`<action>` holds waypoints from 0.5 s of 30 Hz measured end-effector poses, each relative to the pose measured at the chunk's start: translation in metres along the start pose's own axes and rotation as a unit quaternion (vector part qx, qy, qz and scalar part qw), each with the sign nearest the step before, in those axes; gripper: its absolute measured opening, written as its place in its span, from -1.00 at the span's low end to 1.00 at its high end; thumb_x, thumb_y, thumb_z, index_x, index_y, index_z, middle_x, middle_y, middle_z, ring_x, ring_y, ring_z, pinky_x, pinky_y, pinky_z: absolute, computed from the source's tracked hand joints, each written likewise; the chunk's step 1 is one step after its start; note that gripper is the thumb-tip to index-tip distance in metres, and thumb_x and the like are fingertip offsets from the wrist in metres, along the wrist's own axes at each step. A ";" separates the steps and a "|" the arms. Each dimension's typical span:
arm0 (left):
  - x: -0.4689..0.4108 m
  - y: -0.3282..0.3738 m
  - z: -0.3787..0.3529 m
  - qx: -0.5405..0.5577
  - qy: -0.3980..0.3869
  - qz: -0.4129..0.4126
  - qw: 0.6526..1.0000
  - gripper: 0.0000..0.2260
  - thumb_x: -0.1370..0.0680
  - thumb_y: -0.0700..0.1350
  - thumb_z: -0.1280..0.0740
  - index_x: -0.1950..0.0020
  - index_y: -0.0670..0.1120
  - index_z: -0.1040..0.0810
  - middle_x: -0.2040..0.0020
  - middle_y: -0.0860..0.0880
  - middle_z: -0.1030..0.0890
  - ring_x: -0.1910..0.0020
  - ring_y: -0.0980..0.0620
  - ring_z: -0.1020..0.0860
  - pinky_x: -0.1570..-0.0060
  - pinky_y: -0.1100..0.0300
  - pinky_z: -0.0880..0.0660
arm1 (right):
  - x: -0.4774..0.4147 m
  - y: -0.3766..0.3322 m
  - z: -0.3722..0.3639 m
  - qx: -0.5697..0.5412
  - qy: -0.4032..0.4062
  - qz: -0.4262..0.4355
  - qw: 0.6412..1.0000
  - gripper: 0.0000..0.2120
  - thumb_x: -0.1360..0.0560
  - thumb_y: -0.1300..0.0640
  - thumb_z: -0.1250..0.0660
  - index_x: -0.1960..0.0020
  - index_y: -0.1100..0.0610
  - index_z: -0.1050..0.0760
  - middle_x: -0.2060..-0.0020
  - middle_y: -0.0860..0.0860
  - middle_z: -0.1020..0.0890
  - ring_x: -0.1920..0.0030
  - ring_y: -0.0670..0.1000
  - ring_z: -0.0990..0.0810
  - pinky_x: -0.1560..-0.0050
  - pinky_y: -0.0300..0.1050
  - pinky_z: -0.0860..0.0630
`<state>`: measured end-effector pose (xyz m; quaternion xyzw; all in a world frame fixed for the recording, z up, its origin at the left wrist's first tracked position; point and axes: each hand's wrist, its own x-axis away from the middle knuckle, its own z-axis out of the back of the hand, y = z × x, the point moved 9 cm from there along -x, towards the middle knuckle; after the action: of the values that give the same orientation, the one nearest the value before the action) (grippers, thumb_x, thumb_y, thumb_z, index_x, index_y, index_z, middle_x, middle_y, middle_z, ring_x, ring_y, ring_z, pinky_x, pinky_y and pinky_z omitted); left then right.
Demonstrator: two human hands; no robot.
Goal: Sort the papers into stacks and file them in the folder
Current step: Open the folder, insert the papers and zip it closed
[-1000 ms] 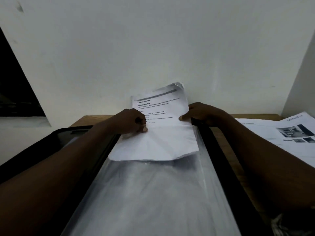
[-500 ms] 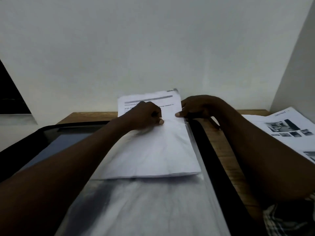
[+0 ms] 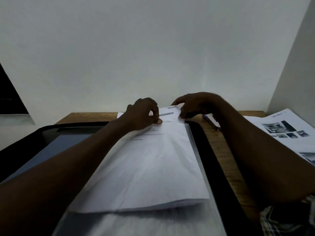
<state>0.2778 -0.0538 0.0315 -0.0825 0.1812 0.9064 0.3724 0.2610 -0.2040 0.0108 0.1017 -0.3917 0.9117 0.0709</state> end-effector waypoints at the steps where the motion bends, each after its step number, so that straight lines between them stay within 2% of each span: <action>1: 0.000 0.000 -0.002 -0.001 -0.013 0.000 1.000 -0.74 -0.45 0.00 -0.51 0.35 0.15 -0.49 -0.36 0.02 -0.50 -0.31 -0.06 -0.44 -0.28 -0.13 -0.39 | 0.000 -0.001 0.002 -0.008 -0.005 0.006 1.000 -0.56 -0.49 0.43 -0.33 -0.26 0.04 -0.46 0.17 0.08 -0.55 0.23 -0.01 -0.54 0.16 -0.22 -0.54; 3: -0.001 0.001 -0.009 0.002 -0.033 0.001 0.999 -0.73 -0.47 0.00 -0.49 0.36 0.17 -0.47 -0.45 -0.01 -0.43 -0.40 -0.08 -0.39 -0.32 -0.13 -0.36 | -0.004 -0.001 0.008 -0.048 0.026 0.031 0.998 -0.68 -0.49 0.33 -0.39 -0.18 0.06 -0.54 0.16 0.07 -0.57 0.20 0.00 -0.54 0.06 -0.16 -0.54; 4: -0.001 0.001 -0.011 0.008 -0.036 0.000 0.999 -0.73 -0.47 0.00 -0.48 0.36 0.16 -0.47 -0.43 -0.01 -0.45 -0.40 -0.07 -0.40 -0.32 -0.12 -0.36 | -0.007 -0.001 0.013 -0.054 0.064 0.053 0.995 -0.77 -0.48 0.29 -0.41 -0.10 0.07 -0.59 0.19 0.07 -0.58 0.21 -0.01 -0.54 0.06 -0.14 -0.55; 6: -0.001 0.002 -0.012 0.026 -0.033 -0.006 0.999 -0.73 -0.47 -0.02 -0.49 0.35 0.14 -0.47 -0.19 -0.02 -0.58 -0.27 -0.06 -0.48 -0.24 -0.08 -0.42 | -0.012 0.000 0.020 -0.036 0.135 0.092 0.986 -0.85 -0.47 0.29 -0.40 0.12 0.06 -0.65 0.26 0.06 -0.60 0.24 0.00 -0.53 0.07 -0.12 -0.57; 8: -0.001 0.002 -0.013 0.041 -0.036 -0.011 0.998 -0.72 -0.47 -0.04 -0.49 0.36 0.12 -0.46 0.07 0.01 -0.59 -0.06 -0.04 -0.52 -0.11 0.03 -0.47 | -0.016 0.003 0.022 -0.024 0.158 0.103 0.982 -0.77 -0.44 0.32 -0.39 0.23 0.01 -0.66 0.30 0.03 -0.64 0.21 0.00 -0.53 0.01 -0.08 -0.57; 10: 0.000 0.001 -0.013 0.049 -0.042 -0.002 0.998 -0.71 -0.48 -0.04 -0.49 0.36 0.11 -0.46 0.18 0.03 -0.56 0.07 -0.02 -0.48 0.06 0.14 -0.40 | -0.018 0.005 0.019 -0.018 0.147 0.100 0.984 -0.79 -0.43 0.33 -0.40 0.21 0.04 -0.68 0.28 0.03 -0.65 0.19 0.00 -0.54 -0.04 -0.06 -0.57; 11: 0.000 0.001 -0.013 0.052 -0.040 0.003 0.998 -0.72 -0.47 -0.03 -0.50 0.37 0.11 -0.46 0.20 0.06 -0.55 0.09 -0.01 -0.47 0.07 0.15 -0.39 | -0.018 0.005 0.017 -0.005 0.137 0.099 0.986 -0.83 -0.42 0.32 -0.42 0.16 0.08 -0.69 0.27 0.04 -0.66 0.18 0.01 -0.55 -0.06 -0.05 -0.57; 12: -0.001 0.000 -0.012 0.052 -0.035 0.004 0.998 -0.72 -0.46 -0.03 -0.51 0.37 0.11 -0.47 0.18 0.06 -0.57 0.07 -0.01 -0.48 0.04 0.14 -0.43 | -0.017 0.003 0.014 0.011 0.125 0.099 0.987 -0.86 -0.43 0.31 -0.43 0.10 0.12 -0.70 0.27 0.03 -0.65 0.19 0.00 -0.56 -0.04 -0.06 -0.58; 15: 0.001 0.000 -0.009 0.054 -0.017 0.002 0.998 -0.77 -0.43 0.00 -0.53 0.33 0.12 -0.51 0.02 0.01 -0.64 -0.04 -0.04 -0.53 -0.13 -0.03 -0.48 | -0.011 -0.005 0.008 0.038 0.096 0.107 0.989 -0.87 -0.47 0.28 -0.42 0.03 0.14 -0.68 0.31 -0.02 -0.60 0.27 -0.08 -0.48 0.21 -0.24 -0.47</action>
<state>0.2775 -0.0563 0.0231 -0.0464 0.2241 0.8974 0.3773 0.2743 -0.2065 0.0170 -0.0263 -0.3572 0.9336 0.0061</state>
